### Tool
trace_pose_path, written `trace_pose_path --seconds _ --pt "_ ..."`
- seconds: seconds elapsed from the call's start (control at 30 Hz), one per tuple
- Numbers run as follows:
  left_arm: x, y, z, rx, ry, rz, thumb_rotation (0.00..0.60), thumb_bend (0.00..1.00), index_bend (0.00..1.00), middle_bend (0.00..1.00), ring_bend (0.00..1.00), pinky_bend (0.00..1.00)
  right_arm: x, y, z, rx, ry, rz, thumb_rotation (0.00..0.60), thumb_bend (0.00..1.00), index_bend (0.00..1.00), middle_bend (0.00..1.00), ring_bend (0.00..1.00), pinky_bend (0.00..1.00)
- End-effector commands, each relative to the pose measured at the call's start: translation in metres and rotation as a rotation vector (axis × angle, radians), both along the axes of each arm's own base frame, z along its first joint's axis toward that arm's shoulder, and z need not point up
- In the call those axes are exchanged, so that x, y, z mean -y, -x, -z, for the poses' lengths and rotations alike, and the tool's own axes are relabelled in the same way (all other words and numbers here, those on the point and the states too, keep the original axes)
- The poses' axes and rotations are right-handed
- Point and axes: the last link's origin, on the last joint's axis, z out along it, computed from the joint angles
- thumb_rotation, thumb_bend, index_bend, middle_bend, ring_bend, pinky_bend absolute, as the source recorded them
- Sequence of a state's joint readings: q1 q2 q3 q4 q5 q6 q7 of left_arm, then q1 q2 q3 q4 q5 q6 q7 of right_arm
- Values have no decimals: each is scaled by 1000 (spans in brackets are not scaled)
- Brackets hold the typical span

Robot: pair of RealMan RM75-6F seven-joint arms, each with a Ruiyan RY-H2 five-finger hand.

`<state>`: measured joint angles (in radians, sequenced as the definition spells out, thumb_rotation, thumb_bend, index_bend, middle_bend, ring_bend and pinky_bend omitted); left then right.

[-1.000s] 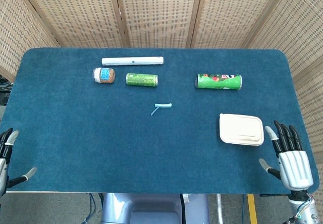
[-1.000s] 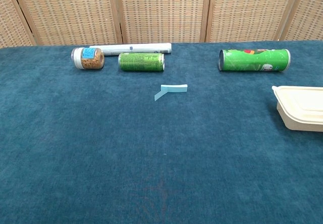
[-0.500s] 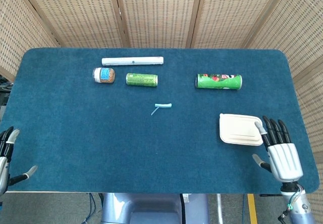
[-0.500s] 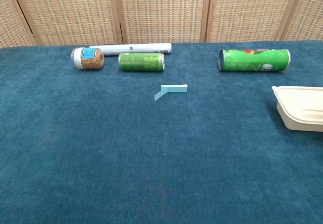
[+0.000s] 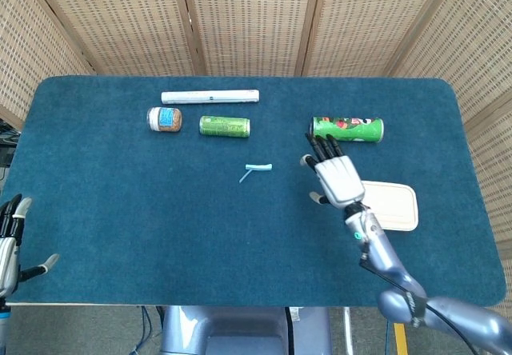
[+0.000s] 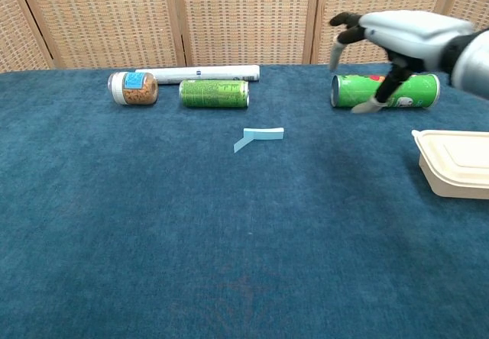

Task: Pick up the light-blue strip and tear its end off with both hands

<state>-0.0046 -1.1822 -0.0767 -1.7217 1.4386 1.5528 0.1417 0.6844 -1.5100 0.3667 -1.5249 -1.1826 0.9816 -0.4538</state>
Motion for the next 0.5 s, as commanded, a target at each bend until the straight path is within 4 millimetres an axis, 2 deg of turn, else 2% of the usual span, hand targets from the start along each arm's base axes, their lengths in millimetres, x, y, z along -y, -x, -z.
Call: trace_pose_path --seconds 0.03,0.27,0.5 --pt "-8 1 0 -1 -3 -10 600 10 0 0 0 0 27 -29 33 -2 -27 25 600 161 398 0 0 0" --pt "-20 11 0 3 -21 -35 600 11 0 0 0 0 58 -45 87 -84 -29 84 600 220 414 0 0 0" --pt "-26 16 -1 6 -17 -68 600 11 0 0 0 0 72 -40 115 -118 -30 125 600 345 436 0 0 0"
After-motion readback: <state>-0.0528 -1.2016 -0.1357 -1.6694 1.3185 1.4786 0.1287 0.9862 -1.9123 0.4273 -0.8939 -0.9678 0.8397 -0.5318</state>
